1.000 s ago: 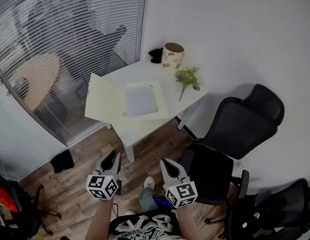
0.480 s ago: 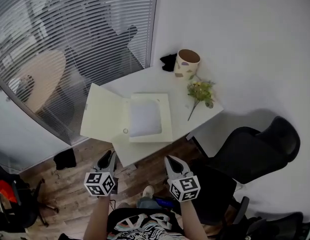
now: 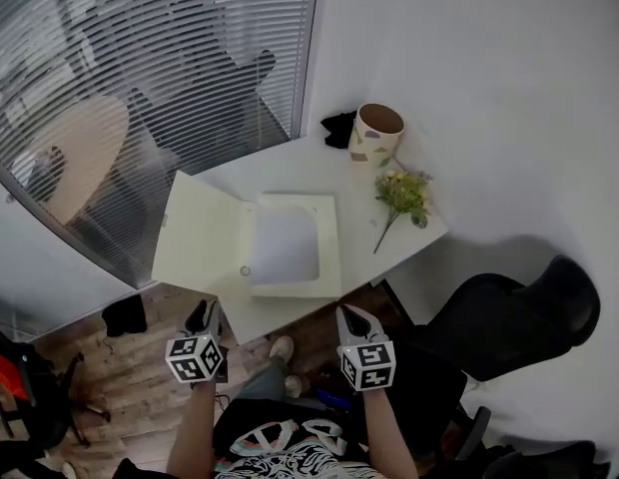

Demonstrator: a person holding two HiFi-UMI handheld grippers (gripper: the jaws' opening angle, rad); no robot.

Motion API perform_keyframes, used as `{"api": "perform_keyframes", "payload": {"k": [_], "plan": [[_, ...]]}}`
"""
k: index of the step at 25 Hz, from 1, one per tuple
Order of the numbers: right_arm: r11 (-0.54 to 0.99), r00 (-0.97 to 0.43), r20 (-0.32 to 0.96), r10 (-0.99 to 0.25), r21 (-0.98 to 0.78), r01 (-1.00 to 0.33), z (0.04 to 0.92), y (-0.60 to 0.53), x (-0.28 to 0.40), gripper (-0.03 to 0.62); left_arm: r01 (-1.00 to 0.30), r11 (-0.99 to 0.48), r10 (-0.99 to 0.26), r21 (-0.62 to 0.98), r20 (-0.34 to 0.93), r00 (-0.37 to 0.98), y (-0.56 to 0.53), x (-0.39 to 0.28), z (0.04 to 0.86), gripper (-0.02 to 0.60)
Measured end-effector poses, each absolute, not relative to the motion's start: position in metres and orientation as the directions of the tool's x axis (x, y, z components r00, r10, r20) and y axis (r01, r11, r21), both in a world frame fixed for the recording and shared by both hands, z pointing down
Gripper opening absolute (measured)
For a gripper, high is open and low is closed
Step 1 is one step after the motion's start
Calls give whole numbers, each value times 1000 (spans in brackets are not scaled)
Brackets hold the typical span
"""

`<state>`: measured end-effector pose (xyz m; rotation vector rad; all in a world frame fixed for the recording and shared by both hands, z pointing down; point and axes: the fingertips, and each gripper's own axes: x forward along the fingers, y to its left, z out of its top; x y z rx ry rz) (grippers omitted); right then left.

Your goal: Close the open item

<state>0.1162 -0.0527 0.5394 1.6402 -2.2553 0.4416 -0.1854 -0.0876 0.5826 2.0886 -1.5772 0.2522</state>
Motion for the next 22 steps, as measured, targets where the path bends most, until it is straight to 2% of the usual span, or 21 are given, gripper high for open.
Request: {"api": "perform_keyframes", "payload": {"k": [11,16,22], "plan": [[296,-275,512,-814,-42,-954,577,-88,138,0,-940,-148,-817,309,498,292,-110,-185,622,141],[313,-282,563,-777,-42,-949,607,-98,140,0,-940,-80,-831,332,499,247,-117,-195,635,143],[327,-290,583,-759,-44,-944,624,-112,149,0,-933,-41,-836,358,499,228,-125,-198,640,166]]}}
